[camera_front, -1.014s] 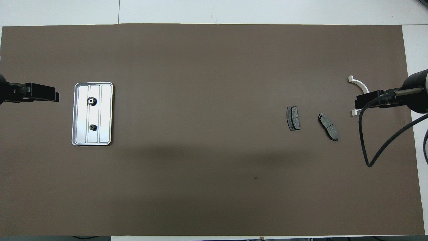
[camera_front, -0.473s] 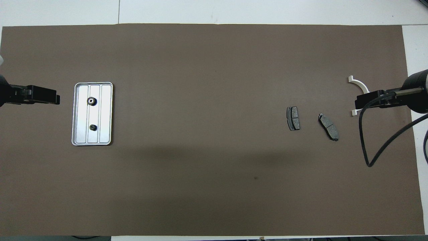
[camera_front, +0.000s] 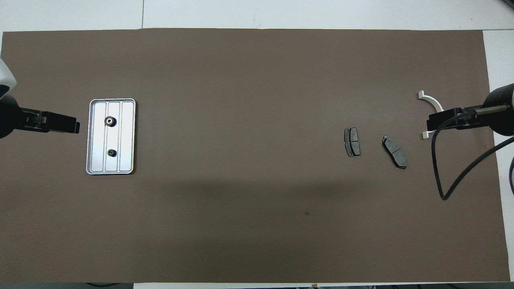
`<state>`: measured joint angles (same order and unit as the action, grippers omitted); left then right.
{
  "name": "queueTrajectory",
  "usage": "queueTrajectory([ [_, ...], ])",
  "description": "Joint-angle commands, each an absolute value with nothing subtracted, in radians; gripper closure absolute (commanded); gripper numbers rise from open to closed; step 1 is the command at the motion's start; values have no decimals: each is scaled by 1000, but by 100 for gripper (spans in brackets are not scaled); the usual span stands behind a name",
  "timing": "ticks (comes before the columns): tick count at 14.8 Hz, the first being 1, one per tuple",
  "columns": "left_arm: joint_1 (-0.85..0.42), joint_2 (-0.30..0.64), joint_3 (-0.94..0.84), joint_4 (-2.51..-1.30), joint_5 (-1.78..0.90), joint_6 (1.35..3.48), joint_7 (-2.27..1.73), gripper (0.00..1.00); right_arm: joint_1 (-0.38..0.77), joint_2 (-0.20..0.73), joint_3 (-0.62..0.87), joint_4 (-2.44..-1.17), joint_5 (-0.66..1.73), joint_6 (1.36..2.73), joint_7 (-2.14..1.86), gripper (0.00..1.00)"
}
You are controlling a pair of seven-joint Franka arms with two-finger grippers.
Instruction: Pick bearing gear from pile to tray
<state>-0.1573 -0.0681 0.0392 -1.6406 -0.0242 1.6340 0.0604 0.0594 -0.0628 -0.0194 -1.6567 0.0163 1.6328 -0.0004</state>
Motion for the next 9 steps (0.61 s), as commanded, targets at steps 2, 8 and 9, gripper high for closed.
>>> queueTrajectory([
  [2,-169,-71,51,-1623,-12,1600,67,0,45,-80,-14,-1671,11,1641,11,0],
  [8,-160,-75,58,-1623,-12,1571,67,0,48,-80,-11,-1672,11,1641,12,0],
  [9,-160,-77,58,-1624,-12,1574,67,0,48,-80,-11,-1672,11,1640,11,0],
])
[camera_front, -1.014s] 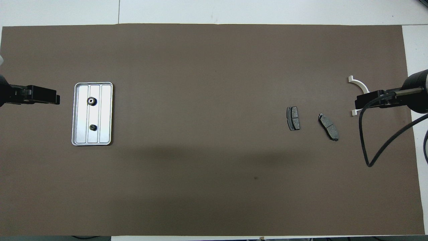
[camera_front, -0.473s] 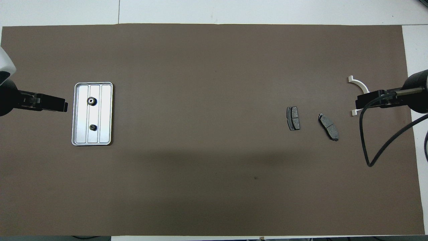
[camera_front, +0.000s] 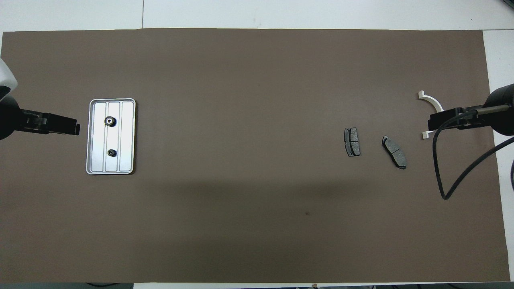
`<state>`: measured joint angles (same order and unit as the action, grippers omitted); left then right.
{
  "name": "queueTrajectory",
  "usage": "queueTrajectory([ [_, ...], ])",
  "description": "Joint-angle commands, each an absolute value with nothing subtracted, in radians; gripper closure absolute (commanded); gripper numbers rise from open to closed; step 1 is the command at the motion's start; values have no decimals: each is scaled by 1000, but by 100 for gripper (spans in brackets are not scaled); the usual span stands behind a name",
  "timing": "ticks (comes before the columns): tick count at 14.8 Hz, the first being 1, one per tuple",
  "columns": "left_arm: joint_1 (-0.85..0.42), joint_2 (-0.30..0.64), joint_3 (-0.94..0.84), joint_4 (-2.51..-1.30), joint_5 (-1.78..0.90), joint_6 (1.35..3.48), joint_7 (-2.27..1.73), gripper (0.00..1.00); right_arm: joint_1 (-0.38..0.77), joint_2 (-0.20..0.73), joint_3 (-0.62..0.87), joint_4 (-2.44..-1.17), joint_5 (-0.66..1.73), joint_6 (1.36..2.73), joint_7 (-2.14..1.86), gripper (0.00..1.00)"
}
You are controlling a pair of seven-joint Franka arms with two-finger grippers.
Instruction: Pick bearing gear from pile to tray
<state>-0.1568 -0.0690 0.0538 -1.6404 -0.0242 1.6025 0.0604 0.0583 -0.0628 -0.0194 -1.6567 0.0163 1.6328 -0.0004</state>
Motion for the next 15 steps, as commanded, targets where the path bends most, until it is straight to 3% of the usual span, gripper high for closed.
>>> queueTrajectory([
  [1,-160,-78,57,-1628,-12,1575,67,0,48,-80,-11,-1672,11,1638,11,0],
  [7,-161,-112,57,-1706,-12,1624,67,0,43,-80,-12,-1672,11,1640,14,0],
  [15,-166,-114,57,-1707,-12,1624,64,0,44,-80,-12,-1671,11,1641,11,0],
])
